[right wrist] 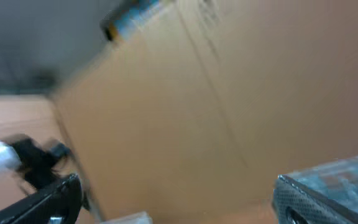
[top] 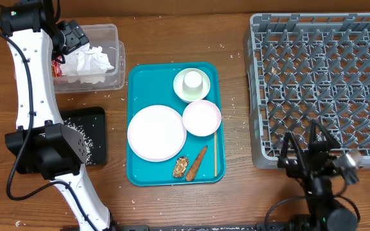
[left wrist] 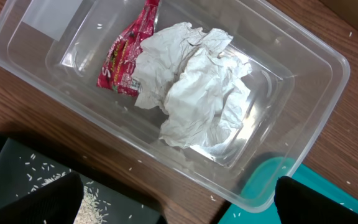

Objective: Sort waste into correct bins and load items into the dishwasher
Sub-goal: 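Move the right gripper from the rack over the white cup on the tray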

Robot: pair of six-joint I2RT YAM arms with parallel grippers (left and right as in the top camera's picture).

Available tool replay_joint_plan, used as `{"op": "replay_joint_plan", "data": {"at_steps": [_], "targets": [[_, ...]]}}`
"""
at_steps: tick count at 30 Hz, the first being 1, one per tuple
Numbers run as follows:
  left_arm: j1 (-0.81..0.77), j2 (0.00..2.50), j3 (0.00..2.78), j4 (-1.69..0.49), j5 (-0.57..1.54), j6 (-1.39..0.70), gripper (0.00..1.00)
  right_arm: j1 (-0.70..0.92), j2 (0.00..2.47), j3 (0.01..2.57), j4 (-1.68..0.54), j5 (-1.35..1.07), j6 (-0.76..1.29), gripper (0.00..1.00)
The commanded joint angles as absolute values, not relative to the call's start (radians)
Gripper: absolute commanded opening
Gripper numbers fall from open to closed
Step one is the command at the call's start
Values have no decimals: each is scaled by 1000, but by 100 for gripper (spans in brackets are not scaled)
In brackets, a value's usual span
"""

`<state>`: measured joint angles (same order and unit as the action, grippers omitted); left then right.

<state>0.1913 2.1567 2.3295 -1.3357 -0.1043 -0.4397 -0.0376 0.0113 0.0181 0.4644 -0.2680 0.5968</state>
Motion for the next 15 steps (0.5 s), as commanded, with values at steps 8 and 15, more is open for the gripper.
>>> {"op": "replay_joint_plan", "data": {"at_steps": [8, 15], "targets": [[186, 2127, 2325, -1334, -96, -453, 100, -34, 12, 104, 765, -244, 702, 100], [186, 2127, 2325, -1334, -96, -453, 100, -34, 206, 400, 619, -368, 675, 100]]}}
